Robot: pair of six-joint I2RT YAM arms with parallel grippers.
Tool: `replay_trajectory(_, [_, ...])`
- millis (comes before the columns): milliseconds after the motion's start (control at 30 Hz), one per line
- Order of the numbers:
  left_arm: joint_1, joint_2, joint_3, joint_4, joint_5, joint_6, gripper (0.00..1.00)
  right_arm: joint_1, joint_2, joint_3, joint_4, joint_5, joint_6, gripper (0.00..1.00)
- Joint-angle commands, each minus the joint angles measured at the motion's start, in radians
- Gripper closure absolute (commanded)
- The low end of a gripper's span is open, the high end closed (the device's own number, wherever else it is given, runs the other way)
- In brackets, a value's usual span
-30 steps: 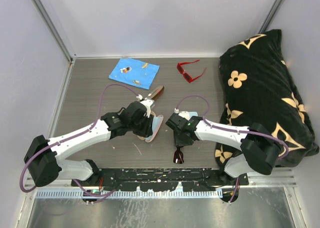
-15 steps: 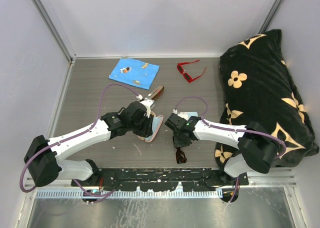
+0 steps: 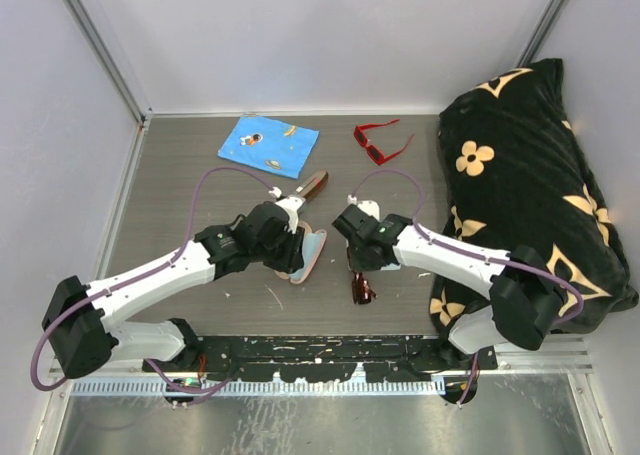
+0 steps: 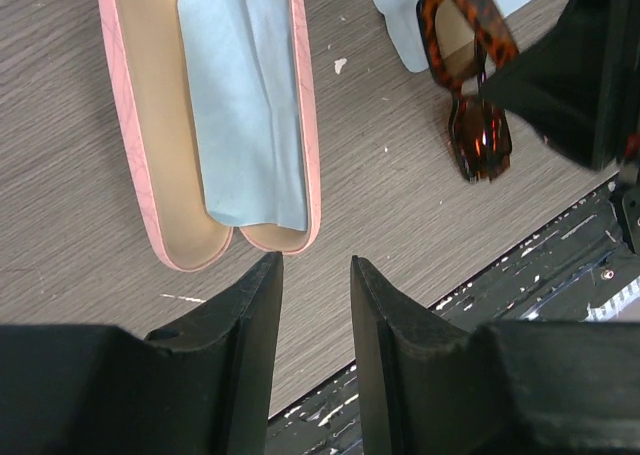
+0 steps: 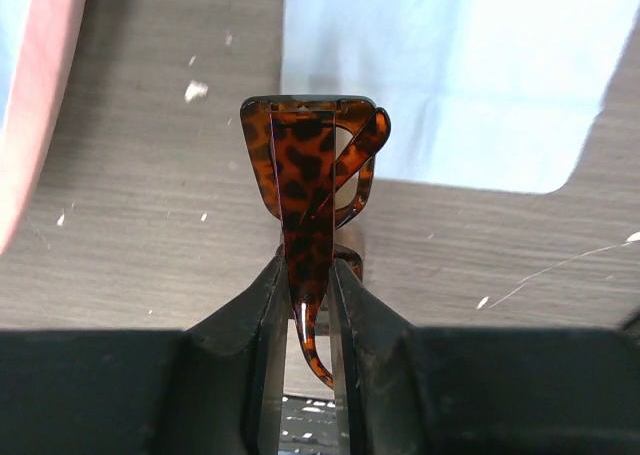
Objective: Organize the sunglasses
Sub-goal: Pick up the sunglasses from the center of the board, then place the sunglasses at the center of the board.
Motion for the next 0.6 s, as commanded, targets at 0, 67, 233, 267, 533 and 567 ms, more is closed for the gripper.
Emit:
replay_trajectory(0, [0.010, -0.051, 0.032, -0.008, -0.022, 0.008, 0.65, -0.098, -0.005, 0.072, -0.012, 0.058, -0.124, 0.95])
replay_trajectory(67, [0.013, -0.059, 0.033, -0.017, -0.026, 0.010, 0.65, -0.137, 0.018, 0.100, -0.012, 0.060, -0.162, 0.95])
replay_trajectory(233, [0.020, -0.074, 0.038, -0.034, -0.034, 0.016, 0.65, -0.215, 0.109, 0.193, -0.015, 0.063, -0.260, 0.95])
replay_trajectory(267, [0.021, -0.075, 0.041, -0.036, -0.034, 0.017, 0.65, -0.224, 0.144, 0.226, -0.025, 0.067, -0.288, 0.95])
replay_trajectory(533, [0.028, -0.092, 0.056, -0.066, -0.051, 0.032, 0.65, -0.237, 0.317, 0.363, -0.074, 0.116, -0.522, 0.87])
replay_trajectory(567, [0.029, -0.094, 0.055, -0.067, -0.052, 0.033, 0.64, -0.237, 0.319, 0.363, -0.070, 0.111, -0.537, 0.84])
